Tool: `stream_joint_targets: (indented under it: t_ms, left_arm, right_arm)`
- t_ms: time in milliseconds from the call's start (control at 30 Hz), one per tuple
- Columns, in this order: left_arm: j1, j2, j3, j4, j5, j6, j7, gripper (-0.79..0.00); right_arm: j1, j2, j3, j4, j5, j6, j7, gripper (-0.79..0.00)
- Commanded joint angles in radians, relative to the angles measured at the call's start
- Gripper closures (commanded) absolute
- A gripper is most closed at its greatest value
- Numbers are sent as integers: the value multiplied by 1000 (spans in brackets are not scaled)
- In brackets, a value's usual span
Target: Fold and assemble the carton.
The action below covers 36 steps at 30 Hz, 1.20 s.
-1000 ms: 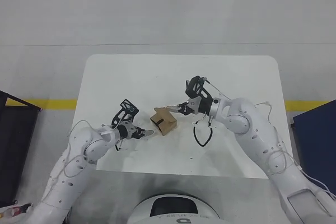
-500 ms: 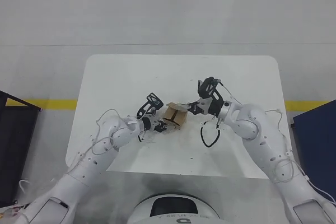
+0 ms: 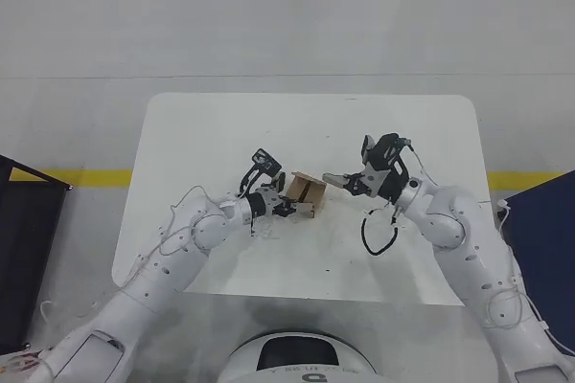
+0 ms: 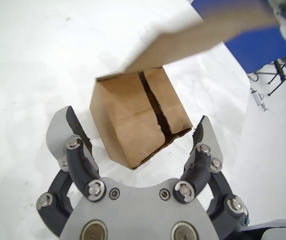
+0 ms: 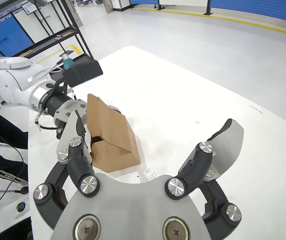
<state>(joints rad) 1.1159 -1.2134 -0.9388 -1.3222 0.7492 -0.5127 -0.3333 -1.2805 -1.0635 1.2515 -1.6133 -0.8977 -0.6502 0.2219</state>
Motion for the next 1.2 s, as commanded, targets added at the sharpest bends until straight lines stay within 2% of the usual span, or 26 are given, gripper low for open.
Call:
stream_joint_targets:
  t_ms: [0, 200, 367, 500, 667, 933, 967, 1000, 1067, 1133, 1167]
  left_arm:
    - [34, 14, -48, -17, -9, -26, 17, -785]
    - [139, 53, -201, -94, -27, -43, 52, -785]
    - [183, 66, -258, -165, -29, -22, 60, -785]
    - [197, 65, -280, -202, -61, 12, 101, -785]
    - [187, 57, -280, -223, -169, 11, 147, -785]
    - [157, 48, -263, -205, -235, 49, 120, -785]
    - [154, 48, -261, -202, -237, 53, 111, -785]
    - [152, 47, -259, -199, -241, 57, 102, -785]
    - [148, 46, -251, -188, -252, 57, 85, -785]
    - [147, 44, -241, -177, -254, 52, 74, -785]
    - [147, 43, -237, -171, -254, 50, 73, -785]
  right_arm:
    - [3, 0, -6, 10, -3, -22, 4, -785]
    - [28, 1, -53, 59, -89, -109, 53, -785]
    - [40, -2, -106, 73, -152, -114, 109, -785]
    - [37, -5, -133, 74, -178, -92, 133, -785]
    - [34, -11, -167, 96, -171, -72, 147, -785]
    - [81, -30, -222, 185, -156, -28, 119, -776]
    - [89, -33, -227, 199, -155, -23, 114, -739]
    - [97, -35, -233, 210, -155, -20, 109, -662]
    - [111, -39, -241, 231, -150, -20, 96, -465]
    - [125, -42, -245, 248, -147, -24, 86, -388]
    - [131, -43, -245, 255, -147, -26, 82, -379]
